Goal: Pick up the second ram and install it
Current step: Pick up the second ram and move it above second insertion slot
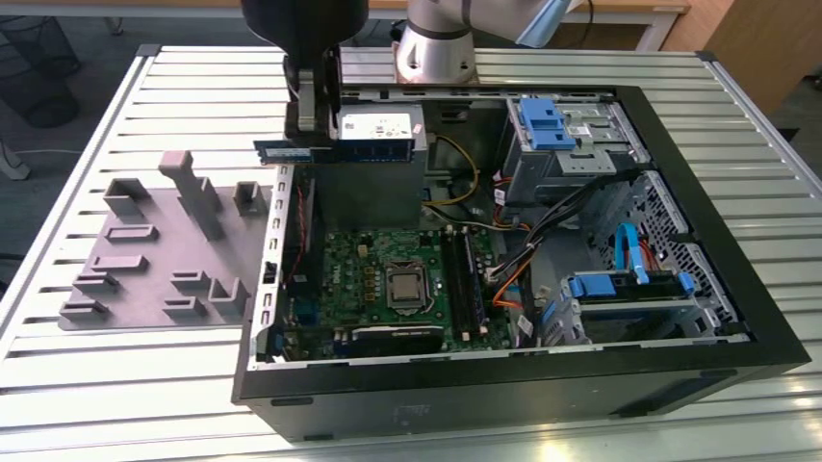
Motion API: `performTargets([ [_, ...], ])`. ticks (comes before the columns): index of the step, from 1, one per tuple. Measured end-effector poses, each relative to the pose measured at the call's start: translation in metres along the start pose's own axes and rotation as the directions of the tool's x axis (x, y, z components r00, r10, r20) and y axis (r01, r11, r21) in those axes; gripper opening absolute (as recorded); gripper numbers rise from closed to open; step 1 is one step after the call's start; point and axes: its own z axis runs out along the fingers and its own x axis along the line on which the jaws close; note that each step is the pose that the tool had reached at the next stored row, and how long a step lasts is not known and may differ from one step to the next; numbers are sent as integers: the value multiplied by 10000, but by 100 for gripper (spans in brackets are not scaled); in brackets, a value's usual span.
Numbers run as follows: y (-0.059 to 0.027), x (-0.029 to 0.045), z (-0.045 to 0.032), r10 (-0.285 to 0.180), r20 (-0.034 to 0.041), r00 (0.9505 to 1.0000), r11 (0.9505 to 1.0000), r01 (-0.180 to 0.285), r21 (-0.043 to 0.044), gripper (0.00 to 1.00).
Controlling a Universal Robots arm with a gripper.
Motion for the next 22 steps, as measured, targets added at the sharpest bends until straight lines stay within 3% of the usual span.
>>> performTargets([
  [22,-126,-4,-4,0,0,10000,10000,0,0,14],
])
